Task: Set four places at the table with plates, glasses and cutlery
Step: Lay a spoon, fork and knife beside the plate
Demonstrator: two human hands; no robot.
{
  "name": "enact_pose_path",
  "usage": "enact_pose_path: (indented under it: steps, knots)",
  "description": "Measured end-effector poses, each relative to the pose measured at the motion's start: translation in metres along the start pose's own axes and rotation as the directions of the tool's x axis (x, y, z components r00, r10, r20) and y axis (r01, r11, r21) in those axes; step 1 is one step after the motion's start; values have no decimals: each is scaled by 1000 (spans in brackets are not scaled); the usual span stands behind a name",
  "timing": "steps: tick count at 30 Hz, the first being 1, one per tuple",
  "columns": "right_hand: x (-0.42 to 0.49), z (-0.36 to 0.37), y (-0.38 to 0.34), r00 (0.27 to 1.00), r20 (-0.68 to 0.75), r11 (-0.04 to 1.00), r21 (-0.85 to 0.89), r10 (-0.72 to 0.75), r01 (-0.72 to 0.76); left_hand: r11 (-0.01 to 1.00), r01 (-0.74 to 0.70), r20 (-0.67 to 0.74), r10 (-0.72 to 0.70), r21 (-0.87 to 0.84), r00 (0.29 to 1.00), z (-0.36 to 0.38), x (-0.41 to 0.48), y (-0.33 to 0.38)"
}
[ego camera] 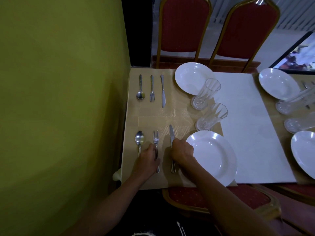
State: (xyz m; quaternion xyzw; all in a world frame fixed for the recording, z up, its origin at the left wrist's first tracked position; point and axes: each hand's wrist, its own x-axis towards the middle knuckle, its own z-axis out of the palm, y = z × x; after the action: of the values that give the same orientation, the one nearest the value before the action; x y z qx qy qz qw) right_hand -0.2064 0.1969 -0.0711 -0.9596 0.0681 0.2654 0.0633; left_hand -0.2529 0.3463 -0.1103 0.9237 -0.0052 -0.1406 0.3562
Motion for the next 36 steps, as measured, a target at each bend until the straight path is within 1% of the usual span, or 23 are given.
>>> enact_pose_path:
  steps: [14, 23, 28, 31, 36]
  knots:
    - [-4, 1, -3, 999, -30, 1000, 7, -22, 22, 1000, 6, 1, -6, -25, 1000, 2, -1, -2]
    - [-5, 1, -2, 998, -38, 999, 11, -43, 43, 998, 35, 14, -34, -48, 999, -1, -1, 1]
    - [-4, 1, -1, 999, -36, 998, 56, -40, 42, 999, 41, 16, -41, -30, 999, -4, -1, 2]
    - [-3, 1, 0, 999, -31, 996, 80, -32, 34, 997, 70, 27, -69, -27, 997, -6, -1, 4]
    - [1, 0, 2, 1000, -5, 993, 118, -5, 6, 996, 78, 23, -79, 40, 997, -12, -2, 6]
